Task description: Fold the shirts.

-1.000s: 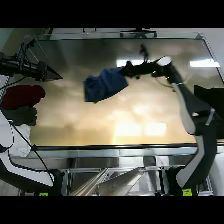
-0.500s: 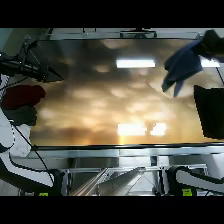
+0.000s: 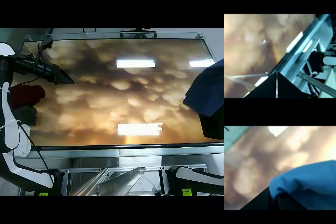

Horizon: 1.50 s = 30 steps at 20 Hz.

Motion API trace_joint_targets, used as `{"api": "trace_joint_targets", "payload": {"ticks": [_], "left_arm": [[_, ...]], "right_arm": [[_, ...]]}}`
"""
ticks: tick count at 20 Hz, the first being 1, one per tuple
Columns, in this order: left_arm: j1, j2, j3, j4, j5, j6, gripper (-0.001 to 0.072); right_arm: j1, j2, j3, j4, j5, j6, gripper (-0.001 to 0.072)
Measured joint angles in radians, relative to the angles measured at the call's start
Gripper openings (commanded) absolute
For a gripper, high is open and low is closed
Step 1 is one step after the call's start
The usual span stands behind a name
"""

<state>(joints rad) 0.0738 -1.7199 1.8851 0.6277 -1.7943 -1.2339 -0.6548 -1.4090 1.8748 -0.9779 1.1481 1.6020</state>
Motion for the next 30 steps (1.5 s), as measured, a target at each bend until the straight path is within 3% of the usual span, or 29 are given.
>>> {"api": "trace_joint_targets", "payload": {"ticks": [3, 6, 13, 19, 20, 21, 22, 24, 26, 27, 29, 30], "left_arm": [[-0.026, 0.000, 0.000, 0.000, 0.022, 0.002, 0.0004], [-0.035, 0.000, 0.000, 0.000, 0.034, 0.003, 0.0004], [-0.040, 0.000, 0.000, 0.001, 0.031, 0.003, 0.0004], [-0.040, 0.000, 0.000, 0.001, 0.018, 0.003, 0.0004], [-0.040, 0.000, 0.000, 0.001, 0.017, 0.003, 0.0005], [-0.040, 0.000, 0.000, 0.001, 0.017, 0.003, 0.0004], [-0.040, 0.000, 0.000, 0.001, 0.016, 0.003, 0.0004], [-0.040, 0.000, 0.000, 0.001, 0.014, 0.003, 0.0004], [-0.040, 0.000, 0.000, 0.001, 0.014, 0.003, 0.0004], [-0.040, 0.000, 0.000, 0.001, 0.013, 0.003, 0.0004], [-0.040, 0.000, 0.000, 0.001, 0.010, 0.003, 0.0003], [-0.040, 0.000, 0.000, 0.000, 0.009, 0.003, 0.0002]], "right_arm": [[-0.048, -0.072, 0.042, 0.134, -0.124, -0.056, 0.0015], [-0.107, -0.122, 0.056, 0.146, -0.141, -0.048, 0.0013], [-0.274, -0.087, -0.185, -0.031, 0.126, 0.009, 0.0015], [-0.415, 0.054, -0.526, -0.122, 0.148, 0.062, 0.0017], [-0.426, 0.061, -0.579, -0.127, 0.127, 0.048, 0.0053], [-0.434, 0.067, -0.635, -0.134, 0.100, 0.034, 0.0331], [-0.440, 0.069, -0.679, -0.146, 0.076, 0.023, 0.0685], [-0.448, 0.071, -0.735, -0.174, 0.044, 0.005, 0.0708], [-0.451, 0.074, -0.744, -0.185, 0.044, 0.005, 0.0702], [-0.451, 0.076, -0.733, -0.188, 0.058, 0.006, 0.0628], [-0.444, 0.080, -0.682, -0.171, 0.095, 0.018, 0.0165], [-0.433, 0.083, -0.650, -0.136, 0.117, 0.021, 0.0011]]}}
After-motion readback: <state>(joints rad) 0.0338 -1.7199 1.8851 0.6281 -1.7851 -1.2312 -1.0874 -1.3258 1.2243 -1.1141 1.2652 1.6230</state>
